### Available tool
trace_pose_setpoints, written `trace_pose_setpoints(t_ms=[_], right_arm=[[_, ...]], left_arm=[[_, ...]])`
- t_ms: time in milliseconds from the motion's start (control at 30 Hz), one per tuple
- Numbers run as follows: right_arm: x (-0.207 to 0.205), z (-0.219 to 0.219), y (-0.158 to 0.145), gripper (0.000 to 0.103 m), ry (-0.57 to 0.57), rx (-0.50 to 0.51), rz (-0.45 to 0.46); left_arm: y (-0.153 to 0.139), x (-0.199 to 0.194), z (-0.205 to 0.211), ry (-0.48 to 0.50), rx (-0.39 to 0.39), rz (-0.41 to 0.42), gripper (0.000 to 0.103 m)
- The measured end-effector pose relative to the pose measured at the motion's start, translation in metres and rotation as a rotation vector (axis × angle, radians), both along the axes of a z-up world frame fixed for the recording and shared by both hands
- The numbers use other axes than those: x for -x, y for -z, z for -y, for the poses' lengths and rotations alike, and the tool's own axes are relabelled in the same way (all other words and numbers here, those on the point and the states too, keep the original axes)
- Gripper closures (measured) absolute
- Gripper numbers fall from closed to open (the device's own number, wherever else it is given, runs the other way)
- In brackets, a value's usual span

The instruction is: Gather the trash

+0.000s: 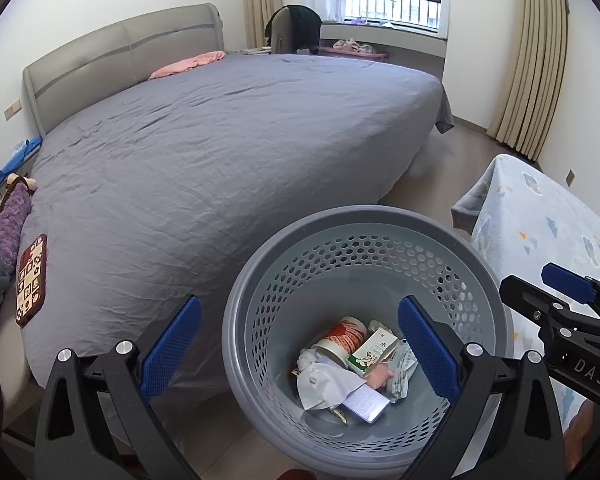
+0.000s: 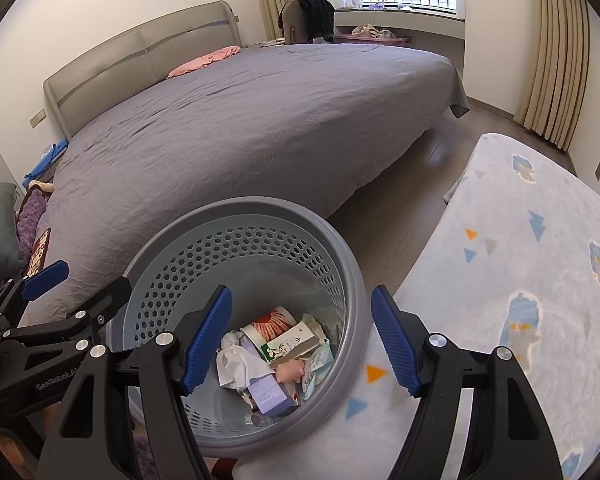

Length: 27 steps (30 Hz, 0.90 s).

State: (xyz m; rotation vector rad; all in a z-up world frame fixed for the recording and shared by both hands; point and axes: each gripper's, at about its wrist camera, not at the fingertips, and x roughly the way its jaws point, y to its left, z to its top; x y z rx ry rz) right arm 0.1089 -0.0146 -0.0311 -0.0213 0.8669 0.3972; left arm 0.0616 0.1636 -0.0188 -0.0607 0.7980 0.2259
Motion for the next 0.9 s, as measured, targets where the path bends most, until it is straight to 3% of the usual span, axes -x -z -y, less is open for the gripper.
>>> trace_pose_setpoints(t_ms=[900], right_arm=[[-0.0021,-0.0016,-0.0005,0.034,-0.007,0.004,-0.004]], left_arm=[[-0.0022,0.0015,-0.0003,-0.017,-0.018,0.005,0.006]])
